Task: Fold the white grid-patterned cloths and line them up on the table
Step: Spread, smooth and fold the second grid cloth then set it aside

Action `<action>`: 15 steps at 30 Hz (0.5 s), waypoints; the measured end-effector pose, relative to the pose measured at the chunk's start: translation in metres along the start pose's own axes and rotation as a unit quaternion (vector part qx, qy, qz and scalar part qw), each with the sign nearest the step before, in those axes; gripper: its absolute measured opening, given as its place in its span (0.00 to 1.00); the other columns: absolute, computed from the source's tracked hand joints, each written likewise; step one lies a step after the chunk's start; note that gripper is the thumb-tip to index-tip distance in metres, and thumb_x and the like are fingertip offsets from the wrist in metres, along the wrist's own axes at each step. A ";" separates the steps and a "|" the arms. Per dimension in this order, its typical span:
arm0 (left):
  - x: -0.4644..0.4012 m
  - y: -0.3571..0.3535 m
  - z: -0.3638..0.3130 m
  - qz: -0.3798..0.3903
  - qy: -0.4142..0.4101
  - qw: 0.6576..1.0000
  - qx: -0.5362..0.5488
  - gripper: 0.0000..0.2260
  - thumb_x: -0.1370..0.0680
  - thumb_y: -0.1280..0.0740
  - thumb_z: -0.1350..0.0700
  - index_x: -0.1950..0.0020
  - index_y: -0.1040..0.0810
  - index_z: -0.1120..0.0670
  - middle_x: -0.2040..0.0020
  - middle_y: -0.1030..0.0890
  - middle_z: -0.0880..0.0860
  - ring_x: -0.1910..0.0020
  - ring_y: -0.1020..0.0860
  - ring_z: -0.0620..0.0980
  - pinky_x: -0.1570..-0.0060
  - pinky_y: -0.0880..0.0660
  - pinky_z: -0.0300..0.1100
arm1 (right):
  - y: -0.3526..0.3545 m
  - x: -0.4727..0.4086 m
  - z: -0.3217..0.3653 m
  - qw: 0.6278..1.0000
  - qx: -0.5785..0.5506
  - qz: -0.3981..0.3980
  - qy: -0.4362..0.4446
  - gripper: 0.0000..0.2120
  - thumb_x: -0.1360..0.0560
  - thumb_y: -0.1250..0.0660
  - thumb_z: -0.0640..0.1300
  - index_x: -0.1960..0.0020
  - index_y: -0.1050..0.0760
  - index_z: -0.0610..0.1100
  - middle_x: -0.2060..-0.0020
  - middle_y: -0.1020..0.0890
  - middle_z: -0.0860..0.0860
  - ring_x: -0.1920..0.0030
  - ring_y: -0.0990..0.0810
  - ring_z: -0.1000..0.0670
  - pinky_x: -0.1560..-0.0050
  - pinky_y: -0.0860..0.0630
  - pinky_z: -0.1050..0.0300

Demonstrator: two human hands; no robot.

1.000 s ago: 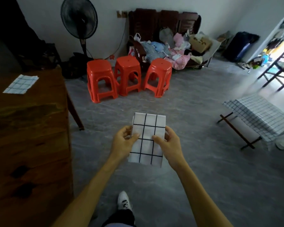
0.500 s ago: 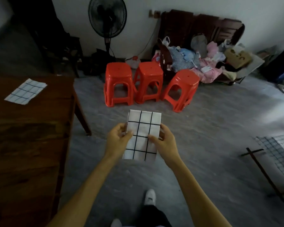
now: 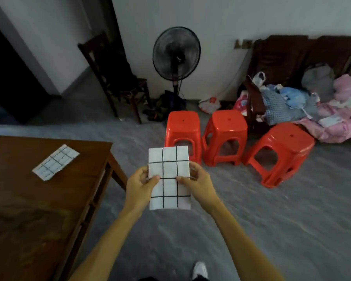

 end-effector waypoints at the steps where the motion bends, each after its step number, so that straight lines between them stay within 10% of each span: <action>1: -0.017 -0.004 -0.008 -0.017 -0.003 1.000 0.004 0.10 0.25 0.30 0.62 0.46 0.24 0.54 0.53 0.19 0.45 0.58 0.19 0.37 0.64 0.24 0.30 | 0.002 -0.022 0.010 1.000 0.001 0.016 0.007 0.20 0.29 0.28 0.33 0.38 0.25 0.45 0.46 0.16 0.51 0.46 0.17 0.53 0.44 0.20 0.54; 15: -0.209 0.037 0.012 -0.174 0.034 0.983 0.034 0.09 0.24 0.31 0.61 0.45 0.24 0.54 0.54 0.20 0.43 0.59 0.21 0.31 0.66 0.26 0.26 | -0.098 -0.252 0.016 0.989 0.042 0.141 -0.027 0.17 0.27 0.30 0.33 0.44 0.23 0.50 0.50 0.15 0.53 0.50 0.16 0.55 0.52 0.20 0.61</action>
Point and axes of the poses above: each hand's wrist, its own x-axis away from the middle knuckle, its own y-axis out of the back of the hand, z = x × y, the point moved 1 cm from there along -x, towards the middle knuckle
